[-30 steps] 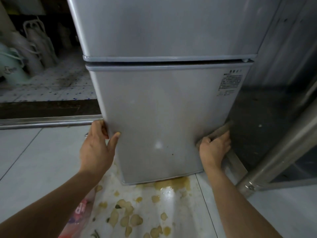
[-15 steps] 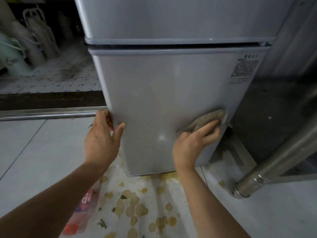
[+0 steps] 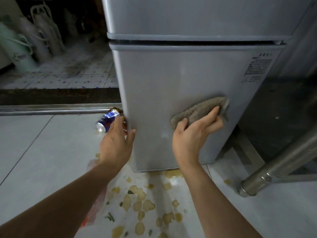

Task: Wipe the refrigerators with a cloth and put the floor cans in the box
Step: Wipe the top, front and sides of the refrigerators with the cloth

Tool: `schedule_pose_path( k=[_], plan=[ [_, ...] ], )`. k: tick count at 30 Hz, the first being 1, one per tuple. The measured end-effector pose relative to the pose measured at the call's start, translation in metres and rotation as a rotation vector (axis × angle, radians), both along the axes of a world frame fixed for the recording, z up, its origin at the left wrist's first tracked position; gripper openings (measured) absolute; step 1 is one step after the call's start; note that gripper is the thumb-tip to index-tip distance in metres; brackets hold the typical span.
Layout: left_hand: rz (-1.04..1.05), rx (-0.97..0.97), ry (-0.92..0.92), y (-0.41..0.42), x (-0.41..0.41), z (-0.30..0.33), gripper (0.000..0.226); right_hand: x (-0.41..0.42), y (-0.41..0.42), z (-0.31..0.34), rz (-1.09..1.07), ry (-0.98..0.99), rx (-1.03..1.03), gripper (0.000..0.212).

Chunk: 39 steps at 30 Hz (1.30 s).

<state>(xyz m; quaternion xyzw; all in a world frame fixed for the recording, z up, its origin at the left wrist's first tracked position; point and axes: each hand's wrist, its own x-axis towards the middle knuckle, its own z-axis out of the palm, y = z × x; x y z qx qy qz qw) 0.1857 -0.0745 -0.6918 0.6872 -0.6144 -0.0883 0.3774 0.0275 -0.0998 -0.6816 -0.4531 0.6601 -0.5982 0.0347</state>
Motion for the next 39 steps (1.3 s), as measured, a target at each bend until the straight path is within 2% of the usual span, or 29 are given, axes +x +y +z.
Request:
schedule_pose_path(
  k=[3,7,9,11,14,16,19,22,24,26,29,31,33,35,37,39],
  plan=[
    [-0.004,0.027,-0.003,-0.003,0.003,-0.007,0.029,0.011,0.010,-0.039,0.041,0.050,0.117,0.079],
    [-0.008,0.054,-0.016,-0.006,0.007,-0.007,0.026,0.025,0.022,-0.075,0.116,-0.021,0.322,0.074],
    [-0.011,0.079,-0.010,-0.006,0.008,-0.004,0.026,0.025,0.025,-0.074,0.127,-0.082,0.325,0.069],
    [-0.034,0.079,0.019,-0.005,0.010,-0.003,0.024,0.028,0.023,-0.056,0.148,-0.078,0.196,0.069],
    [-0.091,0.068,0.049,-0.005,0.016,-0.003,0.021,0.043,0.012,-0.027,0.112,0.094,-0.035,0.073],
    [-0.108,0.074,0.065,-0.006,0.019,-0.003,0.020,0.050,0.010,-0.024,0.101,0.218,-0.110,0.072],
    [-0.118,0.066,0.077,-0.007,0.025,-0.006,0.021,0.044,0.014,-0.055,0.178,0.561,-0.139,0.062],
    [-0.163,0.075,0.110,-0.003,0.027,-0.010,0.034,0.028,0.021,-0.084,0.264,0.874,-0.121,0.059],
    [-0.186,0.110,0.140,0.002,0.030,-0.013,0.041,0.025,0.023,-0.083,0.291,0.918,-0.092,0.062],
    [-0.230,0.148,0.183,0.004,0.034,-0.014,0.045,0.027,0.025,-0.068,0.262,0.862,-0.102,0.061],
    [-0.285,0.195,0.169,0.007,0.044,-0.014,0.045,0.040,0.013,-0.028,0.205,0.747,-0.263,0.053],
    [-0.283,0.224,0.143,0.008,0.050,-0.013,0.046,0.048,0.001,-0.010,0.196,0.768,-0.334,0.053],
    [-0.259,0.233,0.130,0.009,0.055,-0.015,0.047,0.049,-0.005,-0.016,0.175,0.888,-0.382,0.050],
    [-0.213,0.226,0.107,0.010,0.060,-0.019,0.047,0.044,-0.006,-0.039,0.210,1.113,-0.411,0.049],
    [-0.180,0.242,0.101,0.013,0.063,-0.023,0.048,0.036,-0.002,-0.065,0.338,1.370,-0.348,0.053],
    [-0.168,0.258,0.112,0.018,0.064,-0.027,0.052,0.034,0.004,-0.080,0.421,1.530,-0.232,0.061]
  ],
)
